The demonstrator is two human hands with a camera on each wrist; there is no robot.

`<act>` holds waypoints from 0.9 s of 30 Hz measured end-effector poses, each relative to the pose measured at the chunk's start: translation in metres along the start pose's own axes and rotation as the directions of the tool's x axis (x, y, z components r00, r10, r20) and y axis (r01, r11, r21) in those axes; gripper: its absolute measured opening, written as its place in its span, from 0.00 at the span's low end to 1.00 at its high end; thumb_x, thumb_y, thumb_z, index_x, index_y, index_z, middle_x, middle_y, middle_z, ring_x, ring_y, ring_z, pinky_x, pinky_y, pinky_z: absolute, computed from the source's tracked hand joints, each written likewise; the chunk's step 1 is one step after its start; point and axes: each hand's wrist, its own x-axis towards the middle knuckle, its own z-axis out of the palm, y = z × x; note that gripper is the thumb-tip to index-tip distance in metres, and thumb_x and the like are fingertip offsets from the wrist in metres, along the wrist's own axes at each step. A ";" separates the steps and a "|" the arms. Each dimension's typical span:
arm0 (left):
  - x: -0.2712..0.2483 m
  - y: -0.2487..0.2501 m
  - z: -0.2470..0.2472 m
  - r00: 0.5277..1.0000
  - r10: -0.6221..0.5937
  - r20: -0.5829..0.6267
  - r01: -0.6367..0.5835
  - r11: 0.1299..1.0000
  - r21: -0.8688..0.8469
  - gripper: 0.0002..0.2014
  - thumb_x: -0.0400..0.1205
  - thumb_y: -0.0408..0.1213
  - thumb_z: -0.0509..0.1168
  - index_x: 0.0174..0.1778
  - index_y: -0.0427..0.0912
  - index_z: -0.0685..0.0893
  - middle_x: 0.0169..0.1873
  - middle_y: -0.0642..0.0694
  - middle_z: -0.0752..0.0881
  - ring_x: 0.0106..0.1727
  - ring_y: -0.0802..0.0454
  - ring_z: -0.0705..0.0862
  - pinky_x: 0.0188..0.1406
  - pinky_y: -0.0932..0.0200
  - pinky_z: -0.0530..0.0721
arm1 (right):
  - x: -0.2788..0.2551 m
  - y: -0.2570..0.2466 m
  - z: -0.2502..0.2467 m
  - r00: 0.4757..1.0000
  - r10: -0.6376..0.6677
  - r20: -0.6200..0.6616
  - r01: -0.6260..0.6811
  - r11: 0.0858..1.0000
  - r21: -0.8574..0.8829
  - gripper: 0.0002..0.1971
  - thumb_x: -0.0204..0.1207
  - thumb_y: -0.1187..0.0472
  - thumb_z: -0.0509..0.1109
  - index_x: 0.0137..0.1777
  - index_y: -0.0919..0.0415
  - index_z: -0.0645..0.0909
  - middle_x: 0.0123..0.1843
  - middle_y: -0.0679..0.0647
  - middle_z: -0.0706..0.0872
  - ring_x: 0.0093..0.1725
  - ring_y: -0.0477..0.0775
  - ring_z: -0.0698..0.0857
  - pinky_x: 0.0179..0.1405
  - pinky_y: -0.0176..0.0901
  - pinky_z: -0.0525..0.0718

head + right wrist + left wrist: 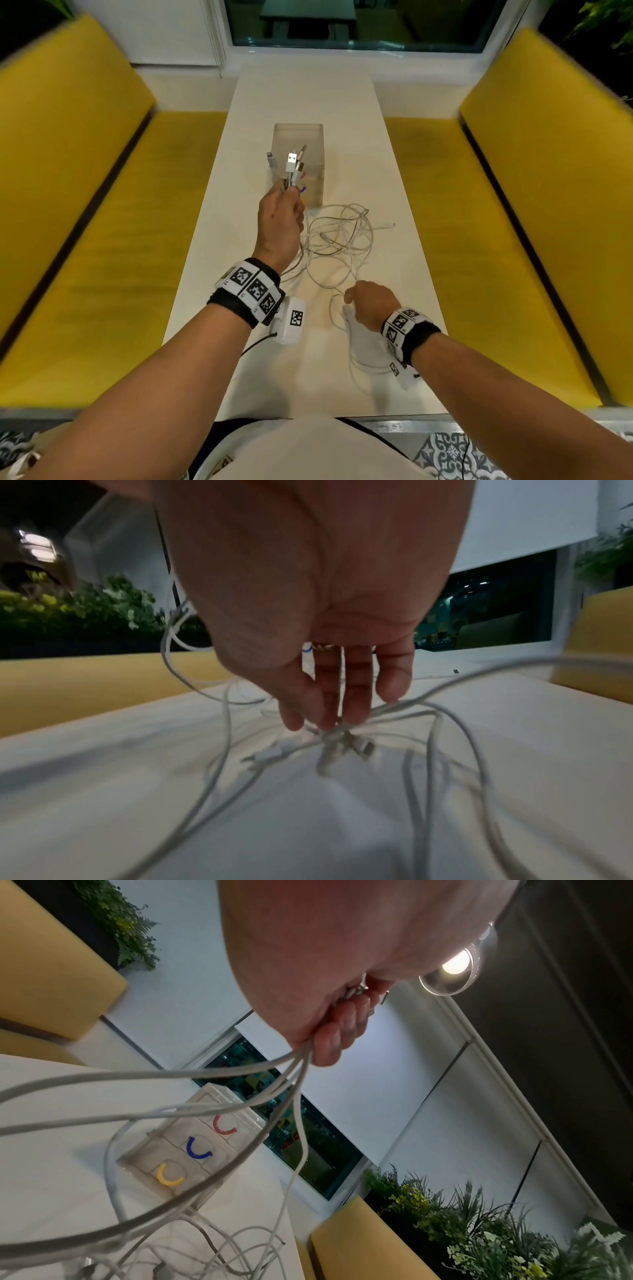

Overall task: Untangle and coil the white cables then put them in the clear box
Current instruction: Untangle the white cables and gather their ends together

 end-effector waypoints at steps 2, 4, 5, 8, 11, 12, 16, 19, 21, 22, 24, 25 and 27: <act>-0.001 -0.001 -0.001 1.000 -0.003 0.000 0.003 1.000 0.000 0.15 0.87 0.30 0.53 0.34 0.47 0.67 0.25 0.51 0.65 0.27 0.54 0.60 0.24 0.59 0.58 | 0.002 0.003 0.006 1.000 -0.028 -0.013 0.028 0.997 -0.066 0.18 0.81 0.65 0.65 0.70 0.58 0.79 0.67 0.58 0.79 0.65 0.60 0.81 0.64 0.51 0.80; -0.002 -0.002 -0.002 1.000 -0.006 0.002 0.006 1.000 -0.003 0.14 0.86 0.32 0.54 0.33 0.47 0.68 0.25 0.51 0.65 0.27 0.54 0.60 0.24 0.59 0.58 | 0.003 0.004 0.010 0.998 -0.061 -0.029 0.057 0.991 -0.118 0.15 0.82 0.66 0.64 0.68 0.60 0.80 0.66 0.59 0.78 0.64 0.61 0.81 0.60 0.51 0.81; -0.002 -0.003 -0.003 1.000 -0.006 0.009 0.006 1.000 -0.005 0.13 0.86 0.34 0.54 0.33 0.46 0.68 0.25 0.51 0.65 0.27 0.54 0.60 0.25 0.58 0.58 | 0.003 0.005 0.011 0.997 -0.074 -0.036 0.068 0.988 -0.141 0.14 0.82 0.66 0.64 0.66 0.61 0.80 0.66 0.60 0.78 0.63 0.61 0.80 0.57 0.50 0.81; -0.001 -0.004 -0.005 0.999 -0.011 0.041 0.010 1.000 0.024 0.14 0.86 0.37 0.53 0.34 0.43 0.73 0.24 0.50 0.66 0.24 0.56 0.62 0.25 0.57 0.59 | 0.005 0.008 0.012 0.995 -0.080 -0.062 0.071 0.988 -0.134 0.13 0.81 0.67 0.64 0.64 0.61 0.80 0.64 0.59 0.78 0.62 0.61 0.80 0.53 0.51 0.81; -0.002 -0.004 -0.005 0.998 -0.034 0.060 0.032 0.999 0.042 0.12 0.83 0.39 0.54 0.34 0.42 0.74 0.23 0.50 0.67 0.24 0.56 0.63 0.24 0.60 0.62 | 0.004 0.010 0.009 0.991 -0.083 -0.107 0.072 0.992 -0.101 0.14 0.79 0.69 0.63 0.64 0.61 0.78 0.62 0.58 0.78 0.59 0.61 0.80 0.50 0.51 0.80; -0.002 -0.004 -0.005 0.997 -0.041 0.061 0.038 0.998 0.044 0.11 0.82 0.38 0.54 0.34 0.42 0.73 0.24 0.50 0.67 0.24 0.56 0.63 0.24 0.59 0.61 | 0.004 0.010 0.008 0.990 -0.081 -0.112 0.073 0.994 -0.076 0.14 0.79 0.70 0.62 0.63 0.61 0.77 0.61 0.58 0.79 0.59 0.61 0.79 0.51 0.51 0.80; -0.002 -0.006 -0.008 0.998 -0.016 0.057 0.010 0.994 0.113 0.13 0.84 0.35 0.54 0.32 0.43 0.70 0.26 0.47 0.67 0.27 0.54 0.63 0.28 0.55 0.61 | 0.005 0.013 -0.016 0.984 0.008 -0.176 0.048 0.948 0.315 0.16 0.71 0.75 0.60 0.45 0.51 0.76 0.51 0.56 0.81 0.51 0.58 0.79 0.47 0.48 0.79; -0.003 -0.006 -0.008 0.995 0.055 0.085 -0.073 0.972 0.223 0.17 0.86 0.38 0.53 0.31 0.41 0.72 0.30 0.41 0.71 0.30 0.52 0.68 0.32 0.58 0.68 | -0.002 0.009 -0.052 0.957 0.078 -0.279 0.120 0.769 0.628 0.13 0.80 0.70 0.59 0.41 0.50 0.73 0.44 0.50 0.82 0.44 0.54 0.81 0.43 0.43 0.78; -0.004 -0.009 -0.004 0.993 0.064 0.103 -0.087 0.967 0.241 0.18 0.89 0.37 0.51 0.32 0.42 0.72 0.30 0.41 0.72 0.31 0.52 0.69 0.33 0.58 0.69 | -0.013 0.001 -0.080 0.922 0.111 -0.372 0.241 0.587 0.773 0.10 0.84 0.68 0.60 0.43 0.54 0.74 0.41 0.53 0.85 0.43 0.53 0.84 0.47 0.45 0.82; -0.005 -0.012 -0.001 0.992 0.065 0.108 -0.089 0.965 0.245 0.18 0.89 0.38 0.51 0.33 0.43 0.72 0.30 0.42 0.72 0.31 0.52 0.69 0.33 0.56 0.69 | -0.020 -0.003 -0.094 0.900 0.129 -0.416 0.303 0.500 0.811 0.08 0.84 0.68 0.61 0.45 0.58 0.75 0.39 0.56 0.87 0.41 0.53 0.86 0.47 0.45 0.84; -0.007 -0.015 0.006 0.992 0.048 0.113 -0.072 0.973 0.218 0.16 0.90 0.39 0.51 0.35 0.44 0.72 0.29 0.46 0.71 0.30 0.53 0.68 0.32 0.56 0.68 | -0.031 -0.014 -0.116 0.853 0.176 -0.491 0.401 0.380 0.834 0.04 0.84 0.69 0.65 0.48 0.64 0.78 0.36 0.61 0.88 0.34 0.50 0.85 0.38 0.41 0.85; -0.008 -0.015 0.010 0.993 0.030 0.112 -0.052 0.980 0.195 0.16 0.91 0.37 0.51 0.36 0.45 0.71 0.28 0.49 0.70 0.30 0.54 0.67 0.31 0.58 0.67 | -0.036 -0.021 -0.124 0.827 0.215 -0.519 0.437 0.332 0.836 0.03 0.84 0.70 0.66 0.48 0.66 0.78 0.36 0.62 0.87 0.32 0.49 0.84 0.35 0.39 0.84; -0.012 -0.014 0.018 0.994 -0.005 0.106 -0.009 0.991 0.135 0.15 0.92 0.35 0.51 0.38 0.45 0.70 0.28 0.52 0.68 0.29 0.57 0.65 0.29 0.61 0.66 | -0.040 -0.031 -0.135 0.791 0.308 -0.529 0.476 0.234 0.848 0.04 0.83 0.71 0.66 0.48 0.65 0.81 0.36 0.60 0.86 0.30 0.48 0.81 0.30 0.40 0.80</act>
